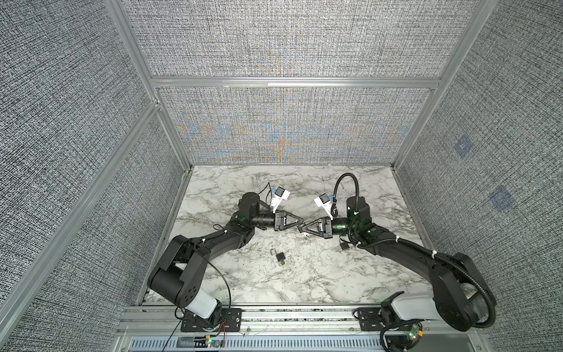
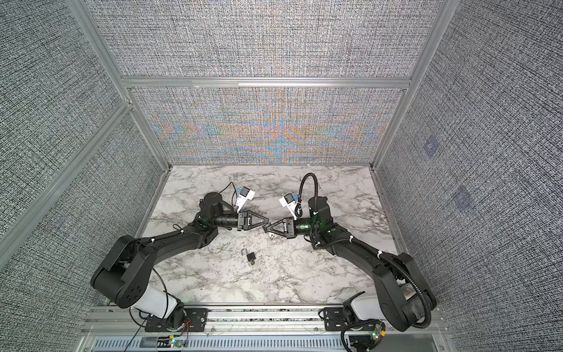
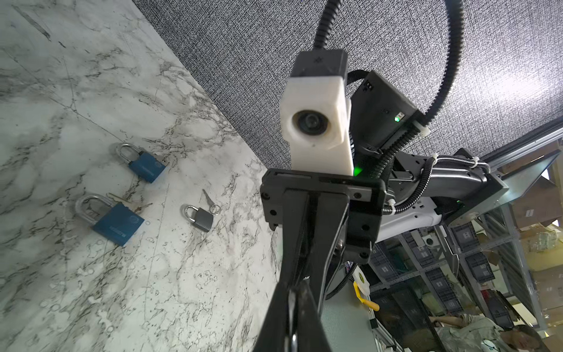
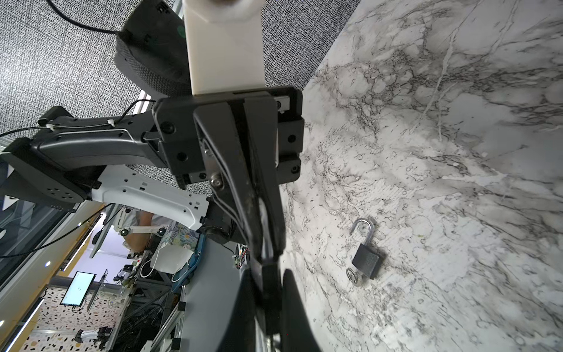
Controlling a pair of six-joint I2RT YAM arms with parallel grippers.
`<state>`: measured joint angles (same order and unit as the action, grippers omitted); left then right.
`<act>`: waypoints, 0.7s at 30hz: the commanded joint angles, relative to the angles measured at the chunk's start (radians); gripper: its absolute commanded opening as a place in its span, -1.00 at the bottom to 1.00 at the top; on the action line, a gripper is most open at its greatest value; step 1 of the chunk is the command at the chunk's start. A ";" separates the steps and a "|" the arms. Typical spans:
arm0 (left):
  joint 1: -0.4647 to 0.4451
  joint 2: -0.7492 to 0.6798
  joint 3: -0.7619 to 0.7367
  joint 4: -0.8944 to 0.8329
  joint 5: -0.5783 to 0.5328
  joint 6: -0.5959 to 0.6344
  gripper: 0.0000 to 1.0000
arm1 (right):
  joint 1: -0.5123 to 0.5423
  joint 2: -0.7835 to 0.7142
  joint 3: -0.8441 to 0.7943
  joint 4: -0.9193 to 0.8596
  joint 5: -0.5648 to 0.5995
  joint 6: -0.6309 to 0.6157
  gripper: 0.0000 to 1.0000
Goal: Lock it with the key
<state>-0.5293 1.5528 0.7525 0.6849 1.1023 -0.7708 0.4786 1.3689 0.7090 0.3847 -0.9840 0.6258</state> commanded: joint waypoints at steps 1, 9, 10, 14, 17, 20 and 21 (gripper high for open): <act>-0.004 -0.010 -0.012 -0.002 -0.042 0.016 -1.00 | -0.001 0.006 0.013 0.042 0.037 0.031 -0.85; -0.003 -0.001 -0.053 0.192 -0.078 -0.131 -1.00 | -0.024 -0.018 -0.064 0.181 0.010 0.128 -0.36; -0.002 0.000 -0.054 0.206 -0.081 -0.140 -1.00 | -0.025 -0.023 -0.069 0.181 0.010 0.128 -0.36; -0.001 0.002 -0.041 0.225 -0.084 -0.157 -1.00 | -0.025 -0.036 -0.089 0.175 0.010 0.130 -0.36; -0.002 0.000 -0.035 0.201 -0.088 -0.146 -1.00 | -0.022 -0.042 -0.097 0.179 0.008 0.133 -0.37; -0.001 -0.004 -0.033 0.191 -0.098 -0.142 -1.00 | -0.020 -0.043 -0.103 0.180 0.007 0.133 -0.42; -0.002 -0.004 -0.033 0.191 -0.100 -0.142 -1.00 | -0.020 -0.042 -0.102 0.180 0.008 0.133 -0.45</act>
<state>-0.5312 1.5513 0.7147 0.8429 1.0191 -0.9157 0.4553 1.3293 0.6071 0.5297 -0.9691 0.7456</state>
